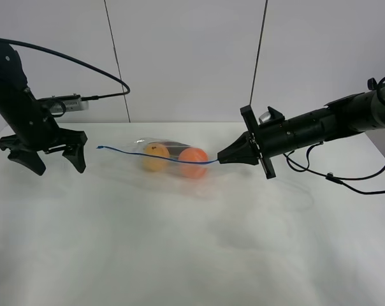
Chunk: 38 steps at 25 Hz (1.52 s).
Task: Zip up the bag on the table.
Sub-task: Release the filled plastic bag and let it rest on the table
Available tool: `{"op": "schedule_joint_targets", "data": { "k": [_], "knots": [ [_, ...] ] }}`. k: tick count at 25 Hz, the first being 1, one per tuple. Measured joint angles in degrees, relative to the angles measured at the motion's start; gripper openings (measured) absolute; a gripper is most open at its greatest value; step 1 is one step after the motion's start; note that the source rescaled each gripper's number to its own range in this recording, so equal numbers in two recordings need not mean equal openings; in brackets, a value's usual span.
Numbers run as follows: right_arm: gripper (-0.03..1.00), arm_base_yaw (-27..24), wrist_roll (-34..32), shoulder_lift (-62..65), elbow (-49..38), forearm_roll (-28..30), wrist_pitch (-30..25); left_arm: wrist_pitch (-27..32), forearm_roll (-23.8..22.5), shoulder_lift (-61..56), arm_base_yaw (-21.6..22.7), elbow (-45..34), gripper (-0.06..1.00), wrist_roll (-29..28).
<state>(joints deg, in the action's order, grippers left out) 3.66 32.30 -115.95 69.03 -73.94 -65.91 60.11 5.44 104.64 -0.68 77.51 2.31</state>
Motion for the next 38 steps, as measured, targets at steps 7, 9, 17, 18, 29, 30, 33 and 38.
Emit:
{"op": "schedule_joint_targets", "data": {
  "k": [7, 9, 17, 18, 29, 30, 33, 38],
  "knots": [
    [0.00, 0.00, 0.04, 0.00, 0.00, 0.00, -0.01, 8.72, -1.71, -1.83, 0.00, 2.29, 0.95, -1.07],
    [0.00, 0.00, 0.04, 0.00, 0.00, 0.00, -0.06, 9.06, -3.22, -3.60, 0.00, 2.31, 0.95, -1.74],
    [0.00, 0.00, 0.04, 0.00, 0.00, 0.00, -0.06, 9.16, -4.20, -20.33, 0.00, -6.40, 0.95, -2.79],
    [0.00, 0.00, 0.04, 0.00, 0.00, 0.00, -0.06, 9.22, -4.20, -23.56, 0.00, -8.23, 0.95, -2.79],
    [0.00, 0.00, 0.04, 0.00, 0.00, 0.00, -0.06, 9.50, -4.32, -58.39, 0.00, -35.23, 0.95, -2.84],
    [0.00, 0.00, 0.04, 0.00, 0.00, 0.00, -0.06, 9.39, -4.32, -62.17, 0.00, -37.69, 0.95, -2.84],
    [0.00, 0.00, 0.04, 0.00, 0.00, 0.00, -0.06, 6.13, -4.32, -70.82, 0.00, -44.18, 0.95, -2.84],
    [0.00, 0.00, 0.04, 0.00, 0.00, 0.05, -0.06, 1.66, -4.35, -81.49, 0.00, -48.79, 0.95, -2.84]
  ]
}}
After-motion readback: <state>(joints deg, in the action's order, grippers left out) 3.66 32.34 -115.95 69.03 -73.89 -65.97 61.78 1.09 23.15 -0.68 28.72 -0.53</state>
